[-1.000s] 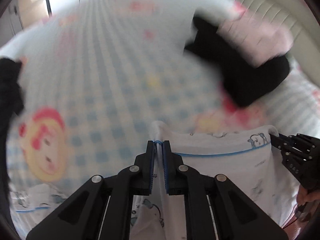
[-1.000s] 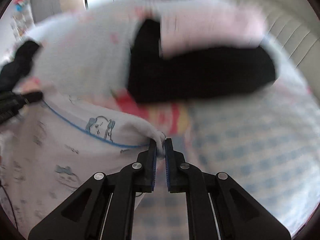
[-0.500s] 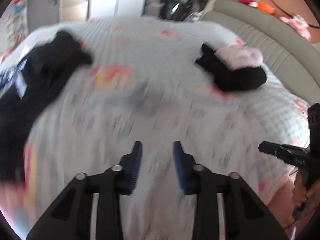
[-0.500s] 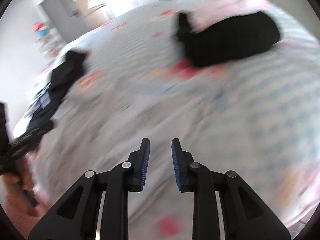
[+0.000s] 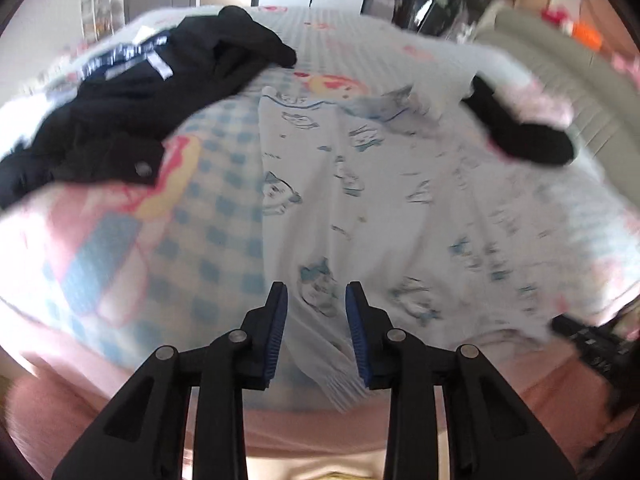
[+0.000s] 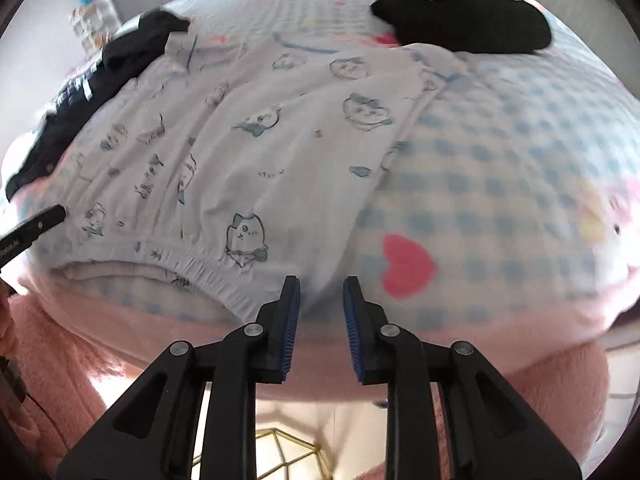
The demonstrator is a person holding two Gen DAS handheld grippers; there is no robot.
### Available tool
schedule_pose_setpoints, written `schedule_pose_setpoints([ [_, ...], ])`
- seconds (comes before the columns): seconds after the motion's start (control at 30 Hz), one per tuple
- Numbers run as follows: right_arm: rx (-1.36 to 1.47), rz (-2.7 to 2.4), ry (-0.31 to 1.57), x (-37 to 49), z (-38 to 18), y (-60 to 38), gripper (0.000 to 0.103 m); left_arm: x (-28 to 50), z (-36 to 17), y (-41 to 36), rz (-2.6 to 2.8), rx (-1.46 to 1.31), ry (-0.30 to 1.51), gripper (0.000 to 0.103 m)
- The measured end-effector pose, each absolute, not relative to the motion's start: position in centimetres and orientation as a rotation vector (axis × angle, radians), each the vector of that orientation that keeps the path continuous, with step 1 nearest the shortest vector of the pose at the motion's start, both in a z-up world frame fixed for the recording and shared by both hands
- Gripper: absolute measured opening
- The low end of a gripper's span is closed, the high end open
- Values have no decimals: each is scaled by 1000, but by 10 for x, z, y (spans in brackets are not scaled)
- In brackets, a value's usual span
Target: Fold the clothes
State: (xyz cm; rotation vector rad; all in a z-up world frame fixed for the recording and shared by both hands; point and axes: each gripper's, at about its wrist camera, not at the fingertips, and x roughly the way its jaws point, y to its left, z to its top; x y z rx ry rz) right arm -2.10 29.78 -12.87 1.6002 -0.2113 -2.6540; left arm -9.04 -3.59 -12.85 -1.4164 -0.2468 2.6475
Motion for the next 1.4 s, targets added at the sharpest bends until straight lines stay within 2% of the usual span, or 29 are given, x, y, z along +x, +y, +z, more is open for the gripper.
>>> schedule_pose_setpoints([
  [0.07, 1555, -2632, -315, -12, -125, 302, 24, -81, -131, -36, 2622, -1400, -273, 32],
  [0.17, 1568, -2590, -320, -28, -132, 292, 24, -68, -141, -29, 2571, -1407, -232, 32],
  [0.27, 1589, -2557, -301, -28, -139, 282, 24, -61, -148, -15, 2579, -1425, -121, 45],
  [0.33, 1594, -2558, -267, -28, -143, 274, 25, -61, -153, -9, 2584, -1449, -68, 46],
  [0.4, 1613, -2572, -207, -29, -148, 264, 35, -64, -160, -10, 2583, -1484, -88, 46],
  [0.43, 1618, -2576, -187, -26, -148, 260, 37, -65, -163, -12, 2587, -1496, -107, 45],
  [0.53, 1609, -2604, -141, -29, -152, 256, 38, -60, -160, -16, 2660, -1495, -116, 26],
  [0.63, 1618, -2682, -124, -34, -154, 265, 37, -54, -154, -28, 2726, -1501, -135, 25],
  [0.73, 1634, -2690, -204, -29, -153, 276, 37, -48, -151, -43, 2669, -1475, -247, 25],
  [0.8, 1608, -2693, -231, -23, -148, 278, 37, -41, -147, -45, 2601, -1416, -318, 26],
  [0.83, 1574, -2696, -241, -20, -143, 277, 37, -39, -147, -41, 2580, -1405, -299, 30],
  [0.87, 1539, -2698, -251, -17, -138, 276, 38, -38, -147, -36, 2564, -1399, -277, 39],
  [0.93, 1502, -2686, -224, -19, -137, 269, 38, -42, -153, -23, 2554, -1411, -217, 43],
  [1.03, 1583, -2683, -132, -28, -152, 260, 38, -52, -166, -12, 2563, -1481, -156, 45],
  [1.4, 1581, -2717, -320, -11, -161, 279, 38, -45, -167, -24, 2640, -1442, -301, 47],
])
